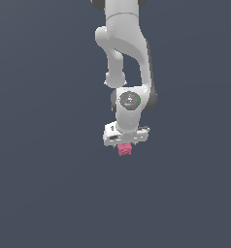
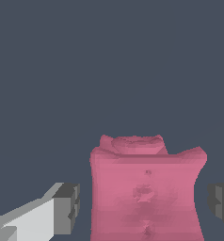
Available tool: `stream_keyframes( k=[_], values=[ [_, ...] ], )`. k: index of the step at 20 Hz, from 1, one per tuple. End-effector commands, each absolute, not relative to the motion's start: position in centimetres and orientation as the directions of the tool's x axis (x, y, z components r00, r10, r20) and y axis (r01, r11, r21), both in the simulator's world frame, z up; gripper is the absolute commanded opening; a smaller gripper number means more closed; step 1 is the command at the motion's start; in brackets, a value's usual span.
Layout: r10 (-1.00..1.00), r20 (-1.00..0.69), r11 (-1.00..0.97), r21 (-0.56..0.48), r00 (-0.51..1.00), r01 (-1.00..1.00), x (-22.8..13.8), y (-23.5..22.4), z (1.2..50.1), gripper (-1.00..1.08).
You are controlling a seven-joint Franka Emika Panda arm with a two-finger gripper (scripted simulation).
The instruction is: Pick up the object and move it to a goal position.
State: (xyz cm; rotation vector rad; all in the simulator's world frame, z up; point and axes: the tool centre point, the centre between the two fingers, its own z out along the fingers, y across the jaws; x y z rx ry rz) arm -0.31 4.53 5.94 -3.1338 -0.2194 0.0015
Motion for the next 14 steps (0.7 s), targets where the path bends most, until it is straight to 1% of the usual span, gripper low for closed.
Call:
stream_keyframes(
  k=[1, 6, 7, 14],
  values=[
    [0.140, 0.000, -0.990, 0.000, 0.990, 0.140, -0.33, 4.56, 4.81, 1.00],
    [0.140, 0.000, -0.990, 0.000, 0.990, 0.140, -0.21, 4.55, 4.05, 1.00],
    [0.140, 0.000, -0.990, 0.000, 0.990, 0.140, -0.21, 4.55, 4.05, -1.00],
    [0.140, 0.000, -0.990, 0.000, 0.990, 0.140, -0.21, 4.55, 4.05, -1.00]
  ],
)
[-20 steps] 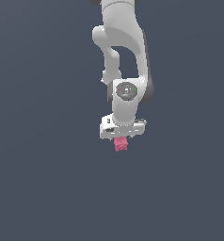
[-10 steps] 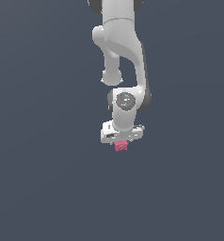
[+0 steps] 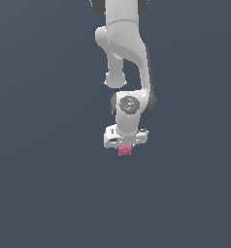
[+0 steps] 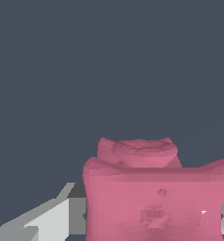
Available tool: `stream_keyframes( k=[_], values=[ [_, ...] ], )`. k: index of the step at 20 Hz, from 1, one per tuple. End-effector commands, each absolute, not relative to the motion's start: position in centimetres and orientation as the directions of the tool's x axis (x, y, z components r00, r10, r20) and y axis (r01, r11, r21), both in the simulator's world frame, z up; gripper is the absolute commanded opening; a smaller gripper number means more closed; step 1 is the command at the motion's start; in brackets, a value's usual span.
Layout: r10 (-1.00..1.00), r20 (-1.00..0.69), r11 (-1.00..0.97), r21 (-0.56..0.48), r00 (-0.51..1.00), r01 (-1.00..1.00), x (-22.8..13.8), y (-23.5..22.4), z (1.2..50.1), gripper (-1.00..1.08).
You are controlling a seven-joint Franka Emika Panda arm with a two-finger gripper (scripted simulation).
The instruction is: Pick up the object and move it to a goal position.
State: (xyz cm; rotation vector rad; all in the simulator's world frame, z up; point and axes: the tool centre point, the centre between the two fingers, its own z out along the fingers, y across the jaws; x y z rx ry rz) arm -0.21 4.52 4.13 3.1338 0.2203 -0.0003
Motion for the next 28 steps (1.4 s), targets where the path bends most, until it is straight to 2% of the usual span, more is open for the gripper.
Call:
stream_keyframes(
  k=[1, 14, 28],
  values=[
    [0.140, 0.000, -0.990, 0.000, 0.990, 0.140, -0.2, 4.5, 4.1, -1.00],
    [0.140, 0.000, -0.990, 0.000, 0.990, 0.140, -1.9, 4.4, 6.0, -1.00],
    [0.140, 0.000, -0.990, 0.001, 0.990, 0.140, -8.7, 4.1, 13.5, -1.00]
  ],
)
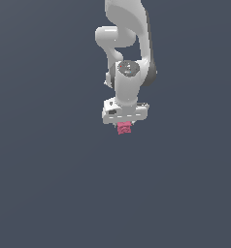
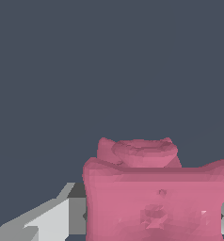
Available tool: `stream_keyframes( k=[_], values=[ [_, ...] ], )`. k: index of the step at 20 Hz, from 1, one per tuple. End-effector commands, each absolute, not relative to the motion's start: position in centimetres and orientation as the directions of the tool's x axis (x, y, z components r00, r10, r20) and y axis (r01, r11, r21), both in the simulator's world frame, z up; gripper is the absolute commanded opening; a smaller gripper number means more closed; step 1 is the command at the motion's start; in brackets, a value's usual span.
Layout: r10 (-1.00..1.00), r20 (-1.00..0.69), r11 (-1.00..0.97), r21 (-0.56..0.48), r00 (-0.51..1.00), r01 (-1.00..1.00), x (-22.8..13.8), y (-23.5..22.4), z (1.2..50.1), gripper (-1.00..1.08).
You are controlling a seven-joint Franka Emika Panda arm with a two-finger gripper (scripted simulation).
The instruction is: Pick up the object and move it to a goal position.
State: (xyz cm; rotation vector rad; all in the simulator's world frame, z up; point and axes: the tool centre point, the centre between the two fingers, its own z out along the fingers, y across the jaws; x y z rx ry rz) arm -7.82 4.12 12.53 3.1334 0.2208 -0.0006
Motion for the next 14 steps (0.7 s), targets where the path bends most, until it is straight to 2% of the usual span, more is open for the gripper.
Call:
stream_keyframes(
  k=[1, 14],
  values=[
    [0.140, 0.000, -0.990, 0.001, 0.990, 0.140, -9.2, 4.0, 14.1, -1.00],
    [0.141, 0.000, -0.990, 0.000, 0.990, 0.141, -13.7, 3.8, 19.6, -1.00]
  ],
)
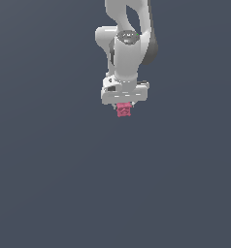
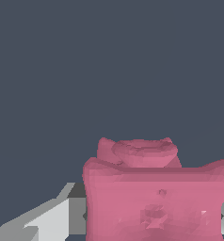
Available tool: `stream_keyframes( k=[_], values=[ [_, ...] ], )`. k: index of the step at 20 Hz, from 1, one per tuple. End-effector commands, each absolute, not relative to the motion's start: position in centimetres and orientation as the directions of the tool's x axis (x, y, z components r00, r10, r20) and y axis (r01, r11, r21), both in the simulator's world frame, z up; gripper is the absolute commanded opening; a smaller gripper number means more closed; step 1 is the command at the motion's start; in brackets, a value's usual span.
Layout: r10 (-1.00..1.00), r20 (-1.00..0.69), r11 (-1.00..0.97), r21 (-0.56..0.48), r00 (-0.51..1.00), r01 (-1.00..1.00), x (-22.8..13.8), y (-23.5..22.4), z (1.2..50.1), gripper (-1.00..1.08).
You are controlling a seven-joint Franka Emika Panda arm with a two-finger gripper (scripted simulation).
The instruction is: Pick up the object and move it to a goal position.
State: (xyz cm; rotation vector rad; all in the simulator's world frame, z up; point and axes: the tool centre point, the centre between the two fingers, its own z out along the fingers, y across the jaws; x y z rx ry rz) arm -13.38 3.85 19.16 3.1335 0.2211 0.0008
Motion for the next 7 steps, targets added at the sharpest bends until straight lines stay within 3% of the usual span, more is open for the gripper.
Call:
stream_keyframes(
  k=[1, 7],
  values=[
    [0.141, 0.000, -0.990, 0.000, 0.990, 0.141, -13.90, 3.83, 19.79, -1.00],
    [0.141, 0.000, -0.990, 0.000, 0.990, 0.141, -14.31, 3.81, 20.39, -1.00]
  ],
)
